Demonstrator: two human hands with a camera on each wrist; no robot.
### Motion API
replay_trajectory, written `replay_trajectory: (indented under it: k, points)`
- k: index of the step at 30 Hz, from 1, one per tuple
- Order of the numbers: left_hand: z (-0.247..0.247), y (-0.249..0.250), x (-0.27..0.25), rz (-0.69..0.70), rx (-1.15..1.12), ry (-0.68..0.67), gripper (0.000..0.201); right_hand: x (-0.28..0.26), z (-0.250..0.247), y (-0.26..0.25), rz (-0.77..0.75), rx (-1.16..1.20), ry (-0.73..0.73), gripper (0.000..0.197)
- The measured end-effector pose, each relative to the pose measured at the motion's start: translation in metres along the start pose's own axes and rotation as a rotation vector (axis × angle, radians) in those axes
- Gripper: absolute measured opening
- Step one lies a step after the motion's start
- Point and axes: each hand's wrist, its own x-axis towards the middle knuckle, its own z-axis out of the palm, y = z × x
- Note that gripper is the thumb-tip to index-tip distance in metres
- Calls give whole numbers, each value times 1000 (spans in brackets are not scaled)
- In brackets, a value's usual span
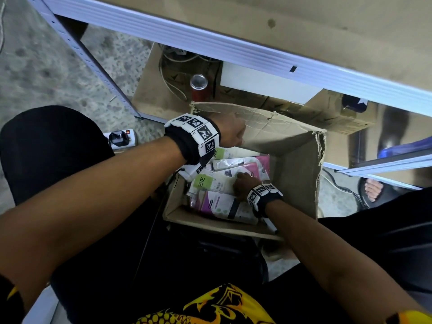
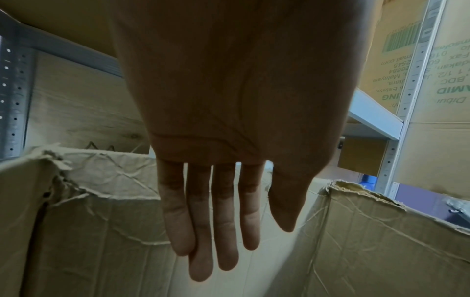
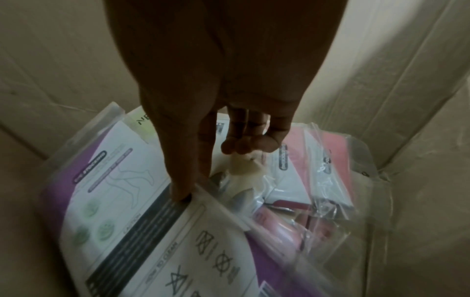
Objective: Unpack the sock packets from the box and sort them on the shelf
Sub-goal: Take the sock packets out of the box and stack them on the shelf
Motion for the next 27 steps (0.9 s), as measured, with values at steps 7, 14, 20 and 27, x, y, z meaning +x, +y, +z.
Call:
replay_trajectory:
  k: [7, 14, 20, 27]
  points:
    - [15, -1, 8, -37, -79, -45, 30, -22, -25, -1, -62, -25, -52, 28]
    - [69, 14, 32, -104, -65, -163, 27, -78, -63, 9, -159, -169, 97, 18]
    - [113, 11, 44, -220, -24, -299, 39, -116, -81, 10, -198, -193, 116, 26]
    - [136, -9, 39, -233, 19, -302, 44, -122, -88, 8, -246, -145, 123, 22]
